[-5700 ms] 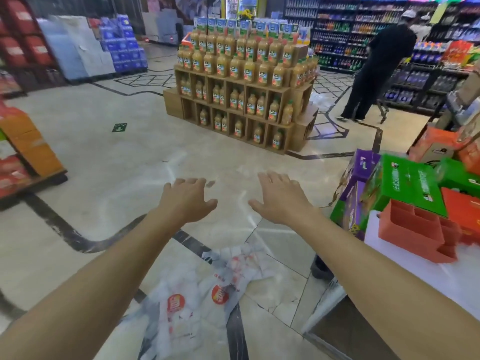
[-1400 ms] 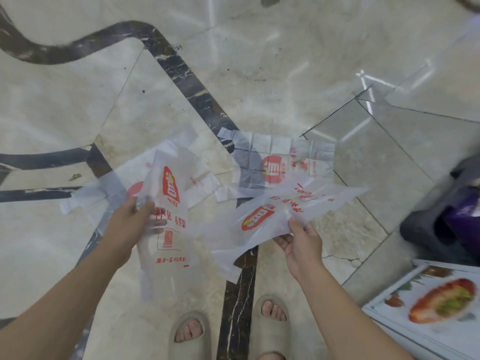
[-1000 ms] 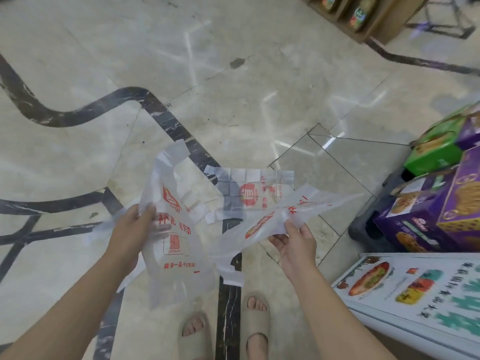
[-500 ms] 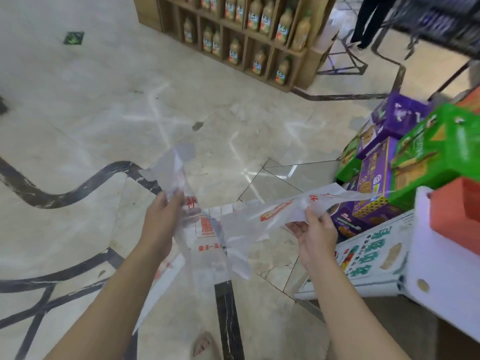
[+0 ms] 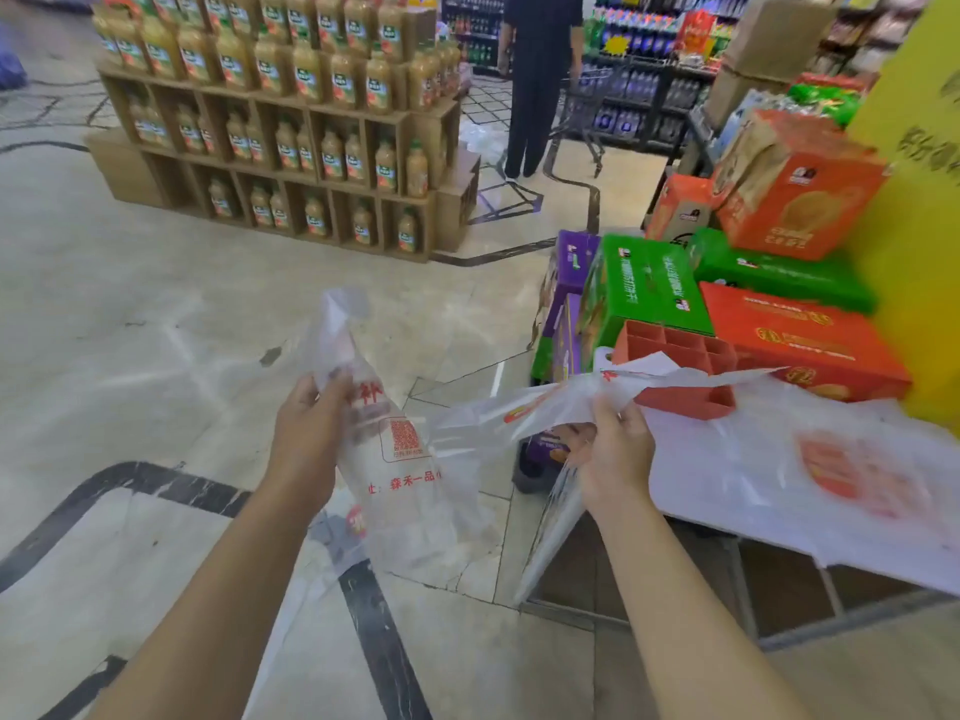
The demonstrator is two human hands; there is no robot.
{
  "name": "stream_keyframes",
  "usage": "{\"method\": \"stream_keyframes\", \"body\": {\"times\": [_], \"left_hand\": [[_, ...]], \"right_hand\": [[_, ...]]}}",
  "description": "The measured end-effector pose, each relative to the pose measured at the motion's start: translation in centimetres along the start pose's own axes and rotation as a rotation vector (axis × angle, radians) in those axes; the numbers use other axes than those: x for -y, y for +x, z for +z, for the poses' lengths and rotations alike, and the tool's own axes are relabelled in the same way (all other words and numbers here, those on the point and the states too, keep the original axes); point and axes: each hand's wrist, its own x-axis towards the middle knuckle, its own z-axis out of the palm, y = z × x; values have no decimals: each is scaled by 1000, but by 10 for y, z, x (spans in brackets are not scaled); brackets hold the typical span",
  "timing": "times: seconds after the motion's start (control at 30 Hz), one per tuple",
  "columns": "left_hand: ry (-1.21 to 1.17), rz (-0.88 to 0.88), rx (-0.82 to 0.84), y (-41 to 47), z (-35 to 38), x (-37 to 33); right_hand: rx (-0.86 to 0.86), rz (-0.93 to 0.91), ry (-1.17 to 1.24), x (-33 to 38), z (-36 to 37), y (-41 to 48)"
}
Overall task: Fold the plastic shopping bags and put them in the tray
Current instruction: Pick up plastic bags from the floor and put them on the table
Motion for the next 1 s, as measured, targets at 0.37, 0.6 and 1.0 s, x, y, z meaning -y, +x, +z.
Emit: {"method": "stream_keyframes", "body": {"times": [0.37, 0.6, 1.0], "left_hand": [[42, 49, 213, -72, 133, -19], [1, 22, 371, -78, 222, -26], [22, 6, 572, -47, 360, -31]], "right_hand": [[-160, -183, 85, 117, -119, -14], [-315, -259, 147, 161, -172, 0], [-458, -374, 256, 221, -227, 56]]}}
